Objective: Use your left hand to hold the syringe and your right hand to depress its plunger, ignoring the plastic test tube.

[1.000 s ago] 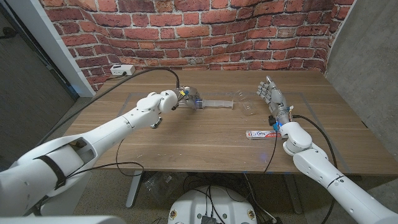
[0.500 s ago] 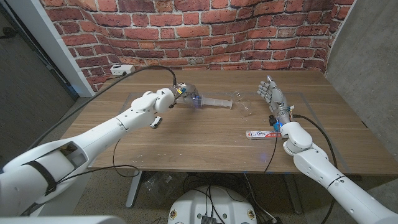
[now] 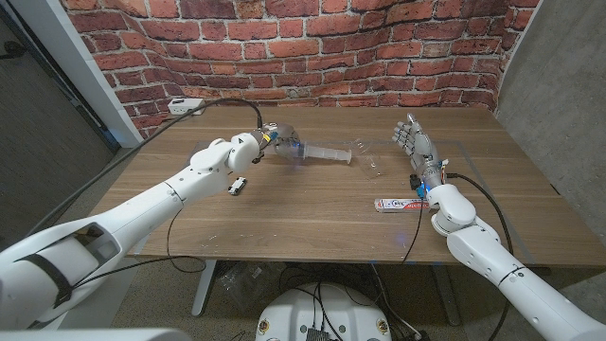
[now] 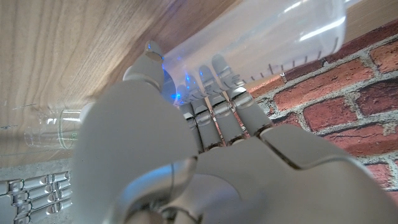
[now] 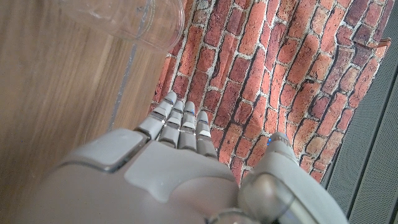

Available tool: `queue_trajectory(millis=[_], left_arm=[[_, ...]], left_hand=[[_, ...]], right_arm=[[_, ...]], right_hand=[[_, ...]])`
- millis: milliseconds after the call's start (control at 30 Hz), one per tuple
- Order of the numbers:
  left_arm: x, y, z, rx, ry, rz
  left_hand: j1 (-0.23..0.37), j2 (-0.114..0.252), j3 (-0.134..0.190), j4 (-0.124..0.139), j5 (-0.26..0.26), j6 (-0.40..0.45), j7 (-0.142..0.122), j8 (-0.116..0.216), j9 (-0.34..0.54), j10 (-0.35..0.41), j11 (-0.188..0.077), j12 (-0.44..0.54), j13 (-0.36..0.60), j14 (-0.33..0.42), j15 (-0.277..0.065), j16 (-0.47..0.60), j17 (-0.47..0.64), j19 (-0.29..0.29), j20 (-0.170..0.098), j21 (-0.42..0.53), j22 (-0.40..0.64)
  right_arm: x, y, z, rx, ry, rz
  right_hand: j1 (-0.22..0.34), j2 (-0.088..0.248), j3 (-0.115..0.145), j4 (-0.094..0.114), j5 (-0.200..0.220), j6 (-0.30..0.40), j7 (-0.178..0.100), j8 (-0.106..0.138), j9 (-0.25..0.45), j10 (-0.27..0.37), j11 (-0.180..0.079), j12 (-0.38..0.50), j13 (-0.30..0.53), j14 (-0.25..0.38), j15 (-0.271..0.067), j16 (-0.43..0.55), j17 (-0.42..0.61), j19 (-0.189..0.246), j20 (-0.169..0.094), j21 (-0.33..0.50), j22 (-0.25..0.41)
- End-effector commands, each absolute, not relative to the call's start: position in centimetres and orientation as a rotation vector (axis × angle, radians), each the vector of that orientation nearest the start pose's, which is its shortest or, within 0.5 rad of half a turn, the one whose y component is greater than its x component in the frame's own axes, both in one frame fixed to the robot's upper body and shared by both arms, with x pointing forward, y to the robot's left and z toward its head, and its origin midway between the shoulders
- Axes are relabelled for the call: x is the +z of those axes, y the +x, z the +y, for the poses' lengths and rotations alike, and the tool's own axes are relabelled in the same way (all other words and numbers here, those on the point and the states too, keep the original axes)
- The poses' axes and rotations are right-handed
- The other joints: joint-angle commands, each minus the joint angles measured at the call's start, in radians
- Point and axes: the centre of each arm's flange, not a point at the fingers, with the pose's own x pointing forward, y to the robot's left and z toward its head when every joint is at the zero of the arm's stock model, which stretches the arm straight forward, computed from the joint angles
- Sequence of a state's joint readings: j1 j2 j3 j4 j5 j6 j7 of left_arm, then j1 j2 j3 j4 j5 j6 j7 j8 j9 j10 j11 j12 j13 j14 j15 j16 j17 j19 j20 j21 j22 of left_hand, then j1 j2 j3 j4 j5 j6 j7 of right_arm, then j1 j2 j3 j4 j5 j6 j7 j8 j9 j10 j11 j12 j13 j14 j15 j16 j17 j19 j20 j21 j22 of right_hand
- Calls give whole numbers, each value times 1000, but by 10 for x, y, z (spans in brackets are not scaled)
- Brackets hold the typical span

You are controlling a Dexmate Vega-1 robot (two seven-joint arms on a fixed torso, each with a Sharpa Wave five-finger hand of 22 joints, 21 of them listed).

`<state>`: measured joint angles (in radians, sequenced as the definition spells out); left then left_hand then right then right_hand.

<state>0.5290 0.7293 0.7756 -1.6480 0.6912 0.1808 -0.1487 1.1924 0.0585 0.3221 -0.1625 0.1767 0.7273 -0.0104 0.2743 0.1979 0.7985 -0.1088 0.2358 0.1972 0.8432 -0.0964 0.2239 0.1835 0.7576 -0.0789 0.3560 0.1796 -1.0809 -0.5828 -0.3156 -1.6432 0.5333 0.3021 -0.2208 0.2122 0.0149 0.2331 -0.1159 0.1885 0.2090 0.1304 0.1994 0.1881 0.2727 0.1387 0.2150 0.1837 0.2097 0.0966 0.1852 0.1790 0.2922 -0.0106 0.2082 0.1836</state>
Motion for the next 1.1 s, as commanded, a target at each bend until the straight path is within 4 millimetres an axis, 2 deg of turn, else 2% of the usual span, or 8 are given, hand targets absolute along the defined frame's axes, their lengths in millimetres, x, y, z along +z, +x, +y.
queue_trajectory(millis=[33,633,1100], left_arm=[[65,617,194,-6,1594,-647],[53,595,229,69,1363,-722],[50,581,227,80,1129,-901]], left_hand=[[105,98,26,17,2,30,15,5,1,13,-3,2,6,21,-91,2,2,11,-3,6,2],[107,98,37,21,2,53,14,5,1,36,-4,1,6,43,-88,1,2,22,-3,10,3],[104,98,44,26,2,66,14,3,1,48,-2,-2,6,57,-83,-1,2,28,-2,13,3]], right_arm=[[-40,584,-275,105,-2,-679],[-33,587,-273,103,-11,-695],[-16,568,-264,113,-58,-796]], right_hand=[[11,2,0,0,-3,2,2,-2,2,6,1,0,3,7,0,1,5,8,5,3,3],[11,2,-1,-1,-4,4,-2,-2,2,7,1,0,3,9,-1,1,5,7,7,2,3],[8,-1,-5,0,-4,12,-1,0,2,14,0,1,3,13,-8,2,5,9,3,2,3]])
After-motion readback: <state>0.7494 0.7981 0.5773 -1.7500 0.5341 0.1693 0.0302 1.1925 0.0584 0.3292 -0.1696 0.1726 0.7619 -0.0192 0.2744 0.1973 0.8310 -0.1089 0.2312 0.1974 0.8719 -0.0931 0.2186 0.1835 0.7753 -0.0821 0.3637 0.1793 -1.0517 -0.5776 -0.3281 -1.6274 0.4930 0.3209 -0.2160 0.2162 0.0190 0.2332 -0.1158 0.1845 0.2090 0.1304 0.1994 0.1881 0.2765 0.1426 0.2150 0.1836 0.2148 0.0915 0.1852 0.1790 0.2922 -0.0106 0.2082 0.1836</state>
